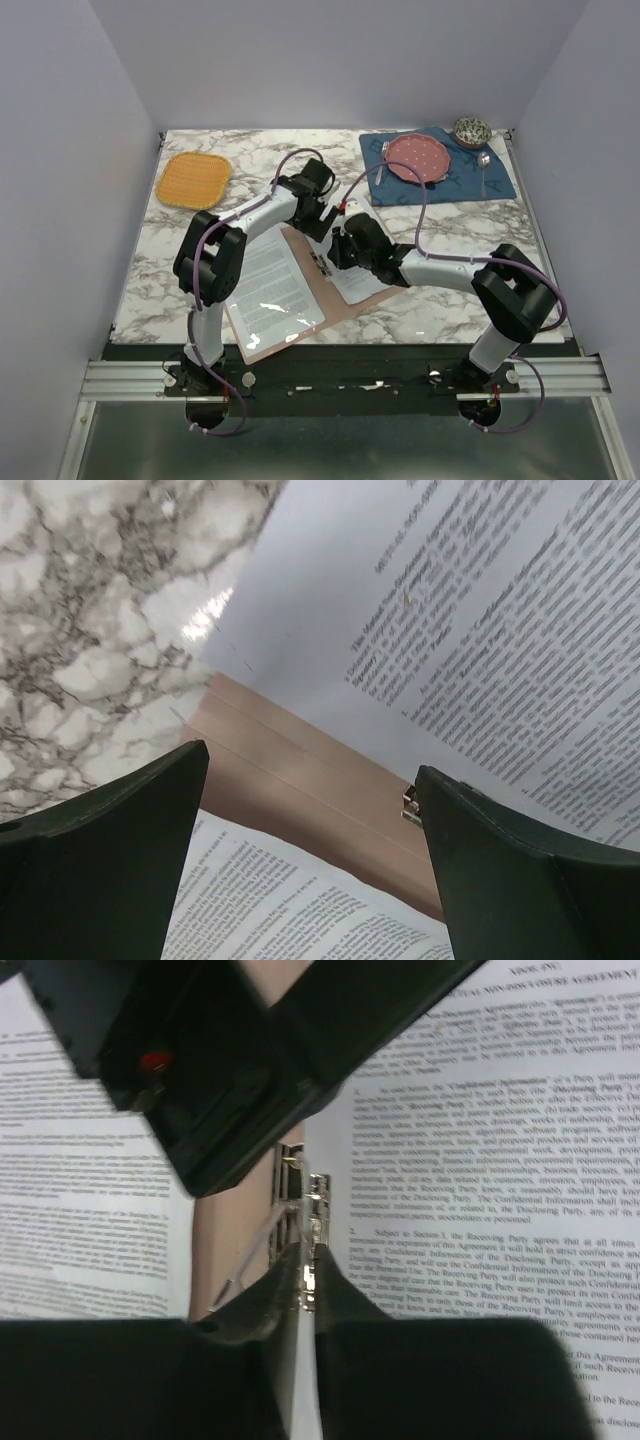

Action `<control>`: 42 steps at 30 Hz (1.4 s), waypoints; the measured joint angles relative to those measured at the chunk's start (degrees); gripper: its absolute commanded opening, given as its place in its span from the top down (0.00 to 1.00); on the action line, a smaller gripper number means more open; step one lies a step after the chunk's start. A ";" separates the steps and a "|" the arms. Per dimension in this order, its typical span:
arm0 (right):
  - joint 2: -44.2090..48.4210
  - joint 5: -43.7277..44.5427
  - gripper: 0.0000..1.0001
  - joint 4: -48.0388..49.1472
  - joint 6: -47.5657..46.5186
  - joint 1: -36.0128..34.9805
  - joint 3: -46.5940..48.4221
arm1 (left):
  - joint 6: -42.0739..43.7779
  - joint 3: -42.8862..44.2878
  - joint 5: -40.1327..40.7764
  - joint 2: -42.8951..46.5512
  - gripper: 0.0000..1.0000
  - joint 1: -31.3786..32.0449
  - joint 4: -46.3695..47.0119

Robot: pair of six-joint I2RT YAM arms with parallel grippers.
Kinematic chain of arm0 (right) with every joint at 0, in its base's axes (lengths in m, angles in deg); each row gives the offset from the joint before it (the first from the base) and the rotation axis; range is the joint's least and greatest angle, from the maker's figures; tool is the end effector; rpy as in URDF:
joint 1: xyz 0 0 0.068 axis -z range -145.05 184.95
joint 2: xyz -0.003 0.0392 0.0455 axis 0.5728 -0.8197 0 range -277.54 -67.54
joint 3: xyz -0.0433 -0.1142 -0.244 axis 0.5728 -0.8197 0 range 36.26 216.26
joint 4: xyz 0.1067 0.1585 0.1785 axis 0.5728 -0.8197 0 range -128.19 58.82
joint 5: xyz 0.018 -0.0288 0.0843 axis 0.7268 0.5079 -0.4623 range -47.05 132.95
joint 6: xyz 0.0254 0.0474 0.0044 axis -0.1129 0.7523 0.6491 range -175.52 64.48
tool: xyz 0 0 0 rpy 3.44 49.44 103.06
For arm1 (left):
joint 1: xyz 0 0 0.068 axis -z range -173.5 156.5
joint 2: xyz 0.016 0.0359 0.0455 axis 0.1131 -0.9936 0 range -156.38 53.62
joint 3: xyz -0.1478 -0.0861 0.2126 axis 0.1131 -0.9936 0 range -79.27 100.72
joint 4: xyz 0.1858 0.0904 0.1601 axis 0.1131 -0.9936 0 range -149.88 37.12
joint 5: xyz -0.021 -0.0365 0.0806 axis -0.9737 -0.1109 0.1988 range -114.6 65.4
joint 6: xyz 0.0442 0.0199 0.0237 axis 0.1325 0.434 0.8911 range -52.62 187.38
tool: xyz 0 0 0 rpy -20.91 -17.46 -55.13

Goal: Put the files into the folder

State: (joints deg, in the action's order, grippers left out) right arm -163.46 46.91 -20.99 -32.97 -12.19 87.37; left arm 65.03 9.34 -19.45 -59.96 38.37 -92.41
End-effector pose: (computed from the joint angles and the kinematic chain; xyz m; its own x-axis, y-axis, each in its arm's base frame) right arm 0.2423 0.2574 0.1838 -0.6224 -0.1083 -0.7751 -0.4914 0.8249 0.2793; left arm 0.3584 -0.2192 0.2076 -0.7860 0.4408 -0.4335 0.4613 0.8850 0.0633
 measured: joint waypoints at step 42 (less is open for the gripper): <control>-0.96 9.42 0.99 6.14 7.41 -9.81 -9.70 | 1.49 -3.54 0.90 -2.10 0.01 4.26 2.10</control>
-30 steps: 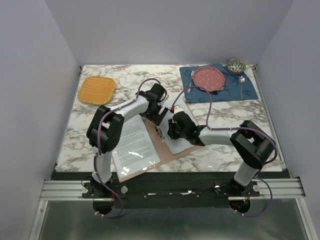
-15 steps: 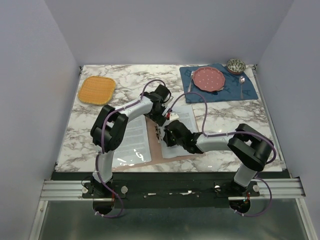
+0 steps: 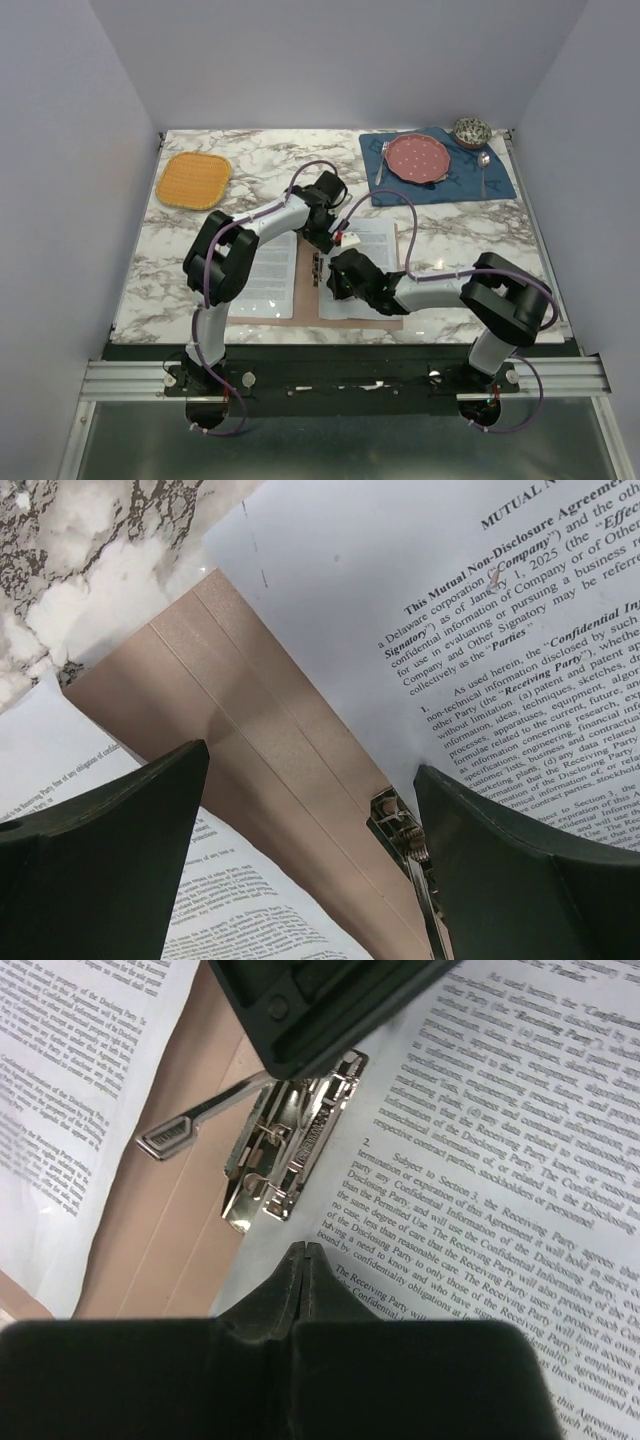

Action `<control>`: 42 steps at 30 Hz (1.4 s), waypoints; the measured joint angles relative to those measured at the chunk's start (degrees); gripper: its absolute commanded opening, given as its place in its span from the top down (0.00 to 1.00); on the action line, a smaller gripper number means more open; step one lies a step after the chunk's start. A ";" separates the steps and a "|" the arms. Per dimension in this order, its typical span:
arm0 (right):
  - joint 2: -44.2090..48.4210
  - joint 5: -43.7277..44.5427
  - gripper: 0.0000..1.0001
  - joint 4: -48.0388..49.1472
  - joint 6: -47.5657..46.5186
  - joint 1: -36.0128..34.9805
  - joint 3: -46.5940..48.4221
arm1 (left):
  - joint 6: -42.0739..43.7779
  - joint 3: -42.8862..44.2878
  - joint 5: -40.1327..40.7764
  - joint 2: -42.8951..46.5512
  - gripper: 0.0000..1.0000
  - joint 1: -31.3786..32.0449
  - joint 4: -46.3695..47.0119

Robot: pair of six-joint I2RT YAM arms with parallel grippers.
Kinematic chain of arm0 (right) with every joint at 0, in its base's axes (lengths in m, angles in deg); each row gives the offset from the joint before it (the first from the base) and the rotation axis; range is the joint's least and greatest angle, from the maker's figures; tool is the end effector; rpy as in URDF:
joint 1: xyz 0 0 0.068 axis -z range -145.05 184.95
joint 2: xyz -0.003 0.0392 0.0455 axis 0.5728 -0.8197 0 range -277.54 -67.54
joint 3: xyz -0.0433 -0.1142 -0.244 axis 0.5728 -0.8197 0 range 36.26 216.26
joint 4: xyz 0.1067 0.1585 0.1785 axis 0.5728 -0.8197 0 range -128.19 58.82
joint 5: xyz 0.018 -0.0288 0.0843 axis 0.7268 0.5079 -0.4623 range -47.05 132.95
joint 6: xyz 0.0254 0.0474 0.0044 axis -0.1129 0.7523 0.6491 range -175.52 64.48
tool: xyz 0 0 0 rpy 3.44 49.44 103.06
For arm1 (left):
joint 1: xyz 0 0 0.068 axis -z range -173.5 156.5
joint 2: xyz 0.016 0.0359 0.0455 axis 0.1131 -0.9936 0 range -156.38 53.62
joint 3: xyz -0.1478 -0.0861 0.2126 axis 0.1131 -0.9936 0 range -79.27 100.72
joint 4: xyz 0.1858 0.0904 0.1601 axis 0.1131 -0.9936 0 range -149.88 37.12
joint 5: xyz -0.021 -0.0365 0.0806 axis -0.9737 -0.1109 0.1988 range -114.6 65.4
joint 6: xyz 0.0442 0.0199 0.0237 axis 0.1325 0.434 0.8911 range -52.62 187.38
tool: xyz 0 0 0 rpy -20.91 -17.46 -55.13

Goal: Put the files into the folder

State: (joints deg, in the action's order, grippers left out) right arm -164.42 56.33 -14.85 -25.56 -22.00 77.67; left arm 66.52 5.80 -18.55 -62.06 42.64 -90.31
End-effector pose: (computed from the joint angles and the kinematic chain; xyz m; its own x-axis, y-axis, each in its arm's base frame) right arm 0.1838 0.2672 0.1392 -0.6565 -0.1182 -0.7450 -0.4497 0.8543 0.2608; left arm 0.3386 -0.2428 0.1769 -0.7571 0.5346 -0.3754 0.5435 0.8344 0.0922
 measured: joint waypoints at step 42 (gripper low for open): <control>6.75 -3.06 0.99 17.09 -15.13 3.17 -0.26 | -19.56 8.26 0.07 -0.35 0.01 0.50 -4.55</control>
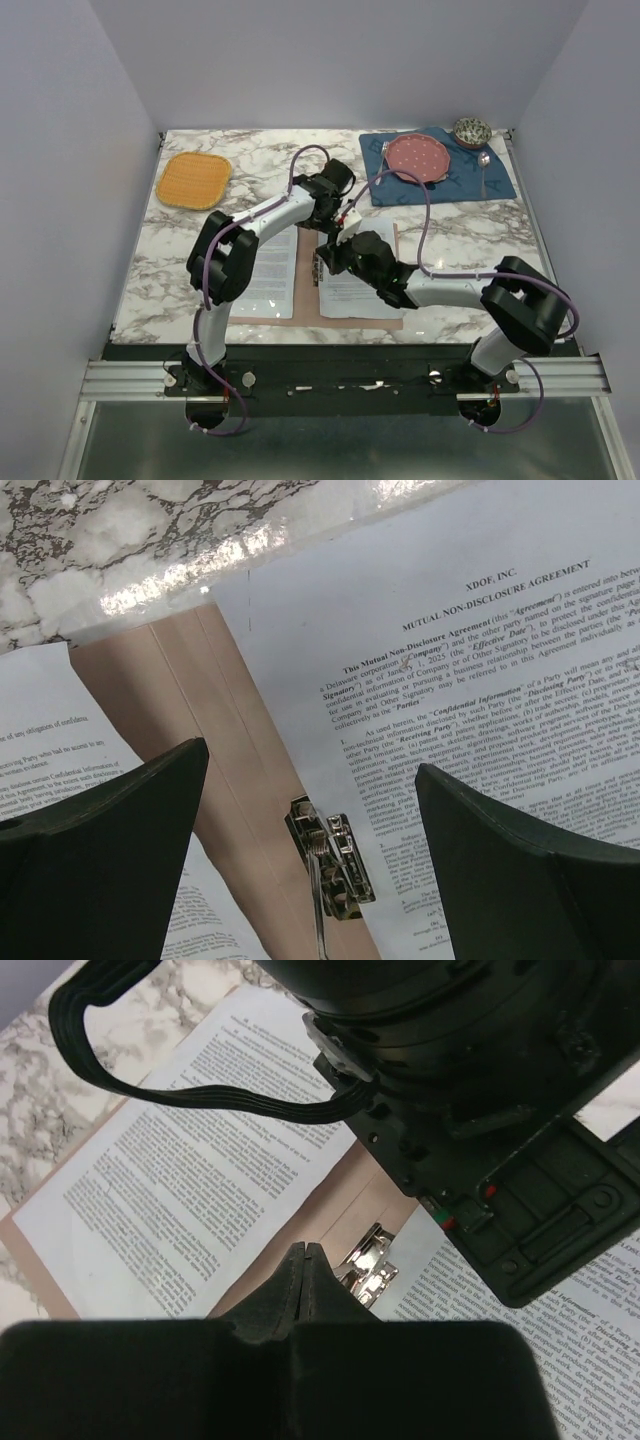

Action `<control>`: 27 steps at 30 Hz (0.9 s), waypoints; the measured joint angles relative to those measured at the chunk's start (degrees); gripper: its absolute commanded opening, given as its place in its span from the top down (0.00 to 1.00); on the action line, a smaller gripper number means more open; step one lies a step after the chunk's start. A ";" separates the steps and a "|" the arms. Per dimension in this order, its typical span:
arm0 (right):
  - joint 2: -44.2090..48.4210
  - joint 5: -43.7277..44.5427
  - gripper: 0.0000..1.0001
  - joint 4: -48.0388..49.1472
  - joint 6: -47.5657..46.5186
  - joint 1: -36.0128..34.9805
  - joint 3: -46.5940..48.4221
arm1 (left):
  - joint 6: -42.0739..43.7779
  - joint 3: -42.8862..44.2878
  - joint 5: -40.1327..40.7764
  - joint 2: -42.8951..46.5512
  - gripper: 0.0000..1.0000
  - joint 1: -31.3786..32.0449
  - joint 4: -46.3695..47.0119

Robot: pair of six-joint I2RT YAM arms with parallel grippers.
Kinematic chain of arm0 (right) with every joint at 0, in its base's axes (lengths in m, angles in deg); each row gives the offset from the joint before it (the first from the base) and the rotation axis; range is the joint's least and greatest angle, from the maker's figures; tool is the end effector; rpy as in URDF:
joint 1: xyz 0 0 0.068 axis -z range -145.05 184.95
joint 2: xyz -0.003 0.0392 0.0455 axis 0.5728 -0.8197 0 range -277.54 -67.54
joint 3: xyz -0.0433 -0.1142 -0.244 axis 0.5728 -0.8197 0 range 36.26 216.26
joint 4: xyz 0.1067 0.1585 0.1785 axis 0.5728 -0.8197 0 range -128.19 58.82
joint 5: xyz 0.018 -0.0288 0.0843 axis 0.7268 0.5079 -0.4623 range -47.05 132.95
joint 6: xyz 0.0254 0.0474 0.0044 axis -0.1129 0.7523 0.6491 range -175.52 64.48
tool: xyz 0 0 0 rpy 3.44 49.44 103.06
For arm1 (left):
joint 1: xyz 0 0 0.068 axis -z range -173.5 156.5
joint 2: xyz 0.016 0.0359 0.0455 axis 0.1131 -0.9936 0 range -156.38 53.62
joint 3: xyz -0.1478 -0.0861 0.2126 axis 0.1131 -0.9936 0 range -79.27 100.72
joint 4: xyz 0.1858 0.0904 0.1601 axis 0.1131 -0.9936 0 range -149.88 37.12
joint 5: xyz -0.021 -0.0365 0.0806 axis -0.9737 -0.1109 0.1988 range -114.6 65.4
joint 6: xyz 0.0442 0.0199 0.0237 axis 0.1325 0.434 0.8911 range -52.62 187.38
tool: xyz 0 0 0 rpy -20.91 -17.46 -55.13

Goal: Put the files into the folder

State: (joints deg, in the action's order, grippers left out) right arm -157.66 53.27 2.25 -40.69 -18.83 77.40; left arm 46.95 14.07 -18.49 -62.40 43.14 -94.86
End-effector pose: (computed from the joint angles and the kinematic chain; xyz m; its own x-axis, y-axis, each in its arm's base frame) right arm 0.2012 0.2638 0.2029 -0.3301 -0.0246 -0.9436 -0.6281 0.7520 0.2001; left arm 0.3486 -0.2548 0.2128 -0.8739 0.2176 -0.4346 0.2688 0.9614 -0.0592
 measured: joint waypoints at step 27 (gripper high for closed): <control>-15.34 -18.43 0.99 2.99 3.23 2.86 5.46 | -1.92 0.22 2.12 -5.64 0.05 -1.92 -0.96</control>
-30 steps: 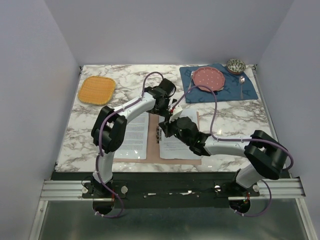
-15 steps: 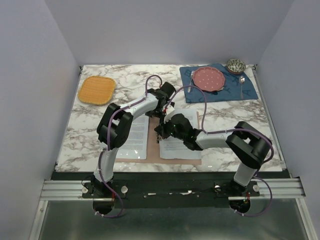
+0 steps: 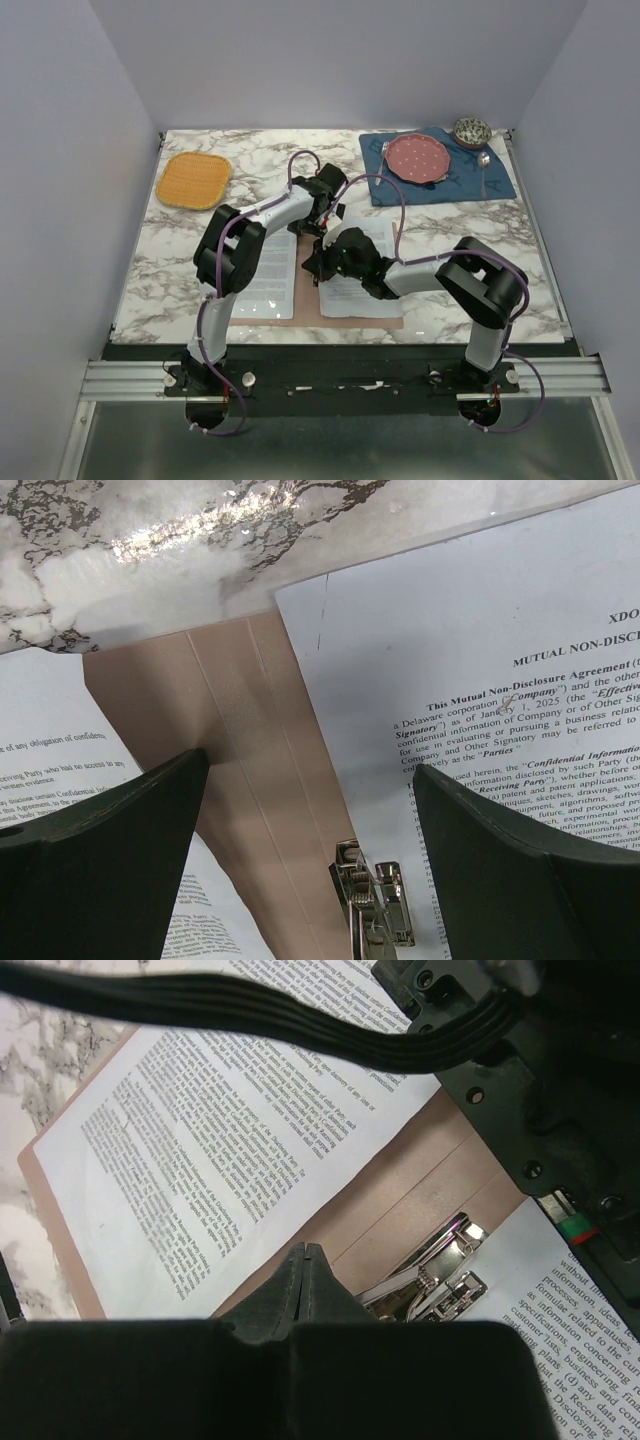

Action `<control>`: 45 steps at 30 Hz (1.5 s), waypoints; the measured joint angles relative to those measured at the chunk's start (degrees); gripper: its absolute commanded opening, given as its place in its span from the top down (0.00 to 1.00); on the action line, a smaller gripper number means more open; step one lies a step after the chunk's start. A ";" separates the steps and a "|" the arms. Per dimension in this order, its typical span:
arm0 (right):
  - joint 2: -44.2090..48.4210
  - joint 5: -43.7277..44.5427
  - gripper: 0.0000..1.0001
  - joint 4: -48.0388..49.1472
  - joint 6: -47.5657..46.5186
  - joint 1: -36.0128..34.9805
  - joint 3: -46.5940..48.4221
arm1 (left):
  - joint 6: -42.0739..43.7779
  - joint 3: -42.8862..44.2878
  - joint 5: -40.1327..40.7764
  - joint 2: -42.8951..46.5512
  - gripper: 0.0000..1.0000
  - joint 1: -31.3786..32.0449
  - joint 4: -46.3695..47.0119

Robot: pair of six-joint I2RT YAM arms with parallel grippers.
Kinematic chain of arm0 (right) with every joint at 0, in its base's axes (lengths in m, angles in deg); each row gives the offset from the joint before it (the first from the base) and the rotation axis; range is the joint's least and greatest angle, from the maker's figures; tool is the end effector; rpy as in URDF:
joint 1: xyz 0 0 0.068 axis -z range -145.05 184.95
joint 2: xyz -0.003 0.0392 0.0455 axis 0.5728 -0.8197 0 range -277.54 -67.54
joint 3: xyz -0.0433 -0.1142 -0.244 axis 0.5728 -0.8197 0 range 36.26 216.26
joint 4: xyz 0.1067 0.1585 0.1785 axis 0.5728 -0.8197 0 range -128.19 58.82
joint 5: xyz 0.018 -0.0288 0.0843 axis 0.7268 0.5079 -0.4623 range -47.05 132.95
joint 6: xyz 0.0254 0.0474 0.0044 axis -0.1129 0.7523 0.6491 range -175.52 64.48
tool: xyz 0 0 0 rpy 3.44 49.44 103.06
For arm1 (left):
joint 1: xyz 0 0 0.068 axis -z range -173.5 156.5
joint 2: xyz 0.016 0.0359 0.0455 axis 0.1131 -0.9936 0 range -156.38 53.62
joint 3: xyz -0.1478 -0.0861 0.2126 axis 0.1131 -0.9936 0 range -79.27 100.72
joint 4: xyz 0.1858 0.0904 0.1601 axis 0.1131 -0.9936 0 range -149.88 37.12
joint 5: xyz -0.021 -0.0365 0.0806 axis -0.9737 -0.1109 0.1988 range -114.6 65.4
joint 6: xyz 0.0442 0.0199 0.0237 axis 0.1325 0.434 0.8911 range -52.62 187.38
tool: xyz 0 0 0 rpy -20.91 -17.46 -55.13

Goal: Put the files into the folder

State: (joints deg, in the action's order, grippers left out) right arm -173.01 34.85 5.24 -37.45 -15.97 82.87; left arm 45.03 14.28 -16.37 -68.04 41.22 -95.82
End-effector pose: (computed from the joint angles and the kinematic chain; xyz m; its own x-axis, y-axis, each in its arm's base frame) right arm 0.2291 0.2899 0.1476 -0.4925 -0.1194 -0.8621 -0.7340 0.5892 0.3378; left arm 0.3631 -0.2456 0.1724 -0.9188 0.1790 -0.3518 0.1905 0.9817 0.0017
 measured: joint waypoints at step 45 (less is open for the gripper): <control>-3.41 0.44 0.99 7.39 7.52 0.04 -4.15 | 2.56 -0.42 -3.72 -0.28 0.09 -1.57 0.94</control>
State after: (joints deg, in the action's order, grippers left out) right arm -176.42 35.29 12.63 -29.94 -15.93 78.71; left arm 47.59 13.87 -20.08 -68.33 39.64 -94.88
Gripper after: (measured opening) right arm 0.012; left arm 0.916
